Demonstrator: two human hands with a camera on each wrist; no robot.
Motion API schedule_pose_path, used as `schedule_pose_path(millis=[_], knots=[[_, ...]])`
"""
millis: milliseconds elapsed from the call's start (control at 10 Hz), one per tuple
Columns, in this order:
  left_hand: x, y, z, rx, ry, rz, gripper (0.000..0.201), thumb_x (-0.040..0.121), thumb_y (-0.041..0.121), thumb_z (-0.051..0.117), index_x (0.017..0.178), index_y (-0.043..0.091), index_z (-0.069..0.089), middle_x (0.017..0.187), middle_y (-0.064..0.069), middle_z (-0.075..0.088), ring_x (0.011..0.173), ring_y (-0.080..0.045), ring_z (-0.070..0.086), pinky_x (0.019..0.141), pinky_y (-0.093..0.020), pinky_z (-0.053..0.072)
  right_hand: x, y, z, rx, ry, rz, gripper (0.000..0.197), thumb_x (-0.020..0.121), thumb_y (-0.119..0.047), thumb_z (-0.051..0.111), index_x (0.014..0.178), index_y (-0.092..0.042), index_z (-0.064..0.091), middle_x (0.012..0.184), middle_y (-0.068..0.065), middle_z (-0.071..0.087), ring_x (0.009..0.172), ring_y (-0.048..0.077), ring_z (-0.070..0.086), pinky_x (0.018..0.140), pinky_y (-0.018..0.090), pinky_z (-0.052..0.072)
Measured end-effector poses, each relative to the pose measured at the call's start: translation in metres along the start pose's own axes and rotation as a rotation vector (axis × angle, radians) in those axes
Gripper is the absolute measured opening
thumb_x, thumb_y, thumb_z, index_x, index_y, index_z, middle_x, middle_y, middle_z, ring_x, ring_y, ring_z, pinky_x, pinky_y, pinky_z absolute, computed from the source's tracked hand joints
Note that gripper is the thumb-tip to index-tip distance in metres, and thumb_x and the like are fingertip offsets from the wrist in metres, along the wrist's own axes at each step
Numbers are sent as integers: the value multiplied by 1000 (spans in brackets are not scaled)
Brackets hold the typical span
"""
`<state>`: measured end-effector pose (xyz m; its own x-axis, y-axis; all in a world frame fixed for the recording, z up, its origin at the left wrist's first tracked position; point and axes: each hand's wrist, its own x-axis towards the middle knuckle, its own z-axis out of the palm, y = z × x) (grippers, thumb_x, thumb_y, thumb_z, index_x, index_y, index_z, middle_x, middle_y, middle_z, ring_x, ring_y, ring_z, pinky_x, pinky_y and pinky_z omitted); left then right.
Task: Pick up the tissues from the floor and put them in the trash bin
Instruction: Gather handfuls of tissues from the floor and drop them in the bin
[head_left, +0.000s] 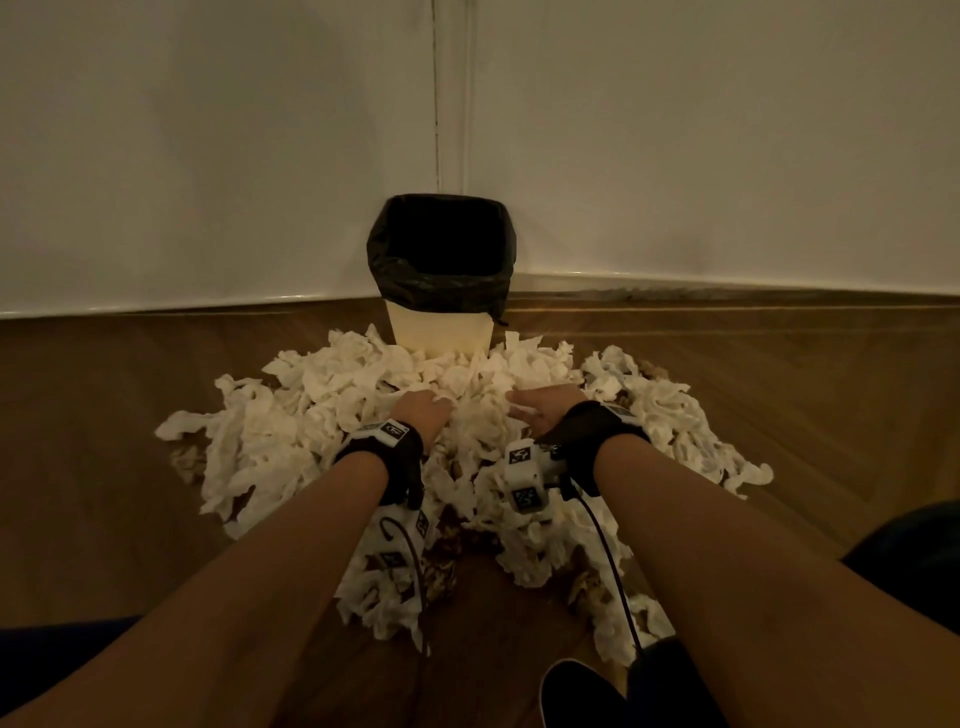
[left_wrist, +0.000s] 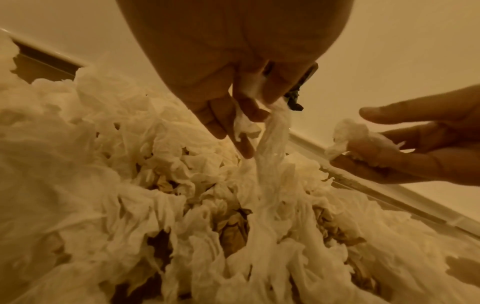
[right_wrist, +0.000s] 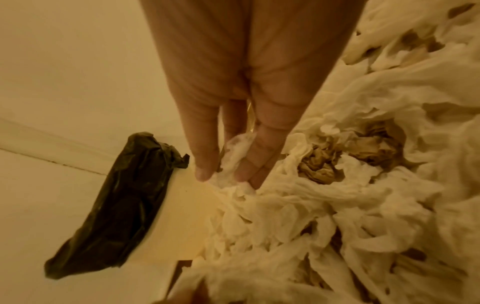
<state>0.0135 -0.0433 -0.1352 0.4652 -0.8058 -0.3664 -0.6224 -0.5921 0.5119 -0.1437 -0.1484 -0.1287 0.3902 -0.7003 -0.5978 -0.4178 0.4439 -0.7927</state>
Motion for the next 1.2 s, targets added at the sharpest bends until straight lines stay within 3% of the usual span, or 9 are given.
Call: schedule_pose_path(millis=[100,200,300,400,500,600,700,900,1200], knots=[[-3,2,-4,-63,14,-12,36,93,36,52,109,6,61,114,-14,60,111,-31,54,77,-30,41,-5,-9,3,93,54,16,43,87,-11,64,128,-1,53,133,14,55,121,23,54,90,23,52],[-4,5,-7,-147,47,-49,27,94,13,50,119,6,55,124,-13,58,111,-28,54,78,-29,41,-14,-32,13,98,50,-36,47,99,-18,44,142,-1,35,149,15,35,136,26,36,98,21,44],[-4,7,-13,-252,5,-68,36,99,7,36,134,7,44,128,-11,57,110,-26,58,75,-26,45,-24,-45,15,391,16,-97,38,97,-5,46,133,1,44,137,23,47,121,33,53,76,27,54],[-1,5,-23,-227,20,-43,31,99,10,38,121,1,57,125,-13,60,113,-27,57,96,-33,45,-35,-64,14,512,9,-131,31,96,-4,48,126,0,52,95,17,64,72,19,60,56,21,50],[2,6,-41,-268,128,4,25,96,13,46,109,4,66,120,-11,63,113,-27,56,94,-29,41,-41,-88,18,650,32,-212,32,95,1,47,126,10,50,84,15,60,65,17,51,56,20,50],[6,18,-75,-423,254,108,27,95,13,47,113,9,67,122,-12,62,114,-28,54,92,-27,41,-45,-111,18,751,14,-279,32,93,7,45,124,15,48,121,30,54,87,29,60,78,31,52],[8,37,-118,-572,440,272,22,91,14,57,109,12,68,108,-10,67,102,-20,60,83,-18,45,-46,-135,19,698,26,-382,35,91,13,43,126,14,48,127,28,52,113,36,56,81,24,54],[15,76,-193,-792,647,456,12,81,13,69,82,25,70,81,0,69,79,-14,65,72,-22,50,-31,-183,19,286,344,-623,20,87,-4,61,106,-5,66,106,15,67,87,22,62,76,31,56],[69,79,-161,-571,566,271,27,89,20,60,115,17,65,114,-4,65,104,-17,60,86,-16,42,10,-168,34,-230,341,-584,28,89,-5,53,112,-11,67,116,11,66,109,25,60,98,34,48]])
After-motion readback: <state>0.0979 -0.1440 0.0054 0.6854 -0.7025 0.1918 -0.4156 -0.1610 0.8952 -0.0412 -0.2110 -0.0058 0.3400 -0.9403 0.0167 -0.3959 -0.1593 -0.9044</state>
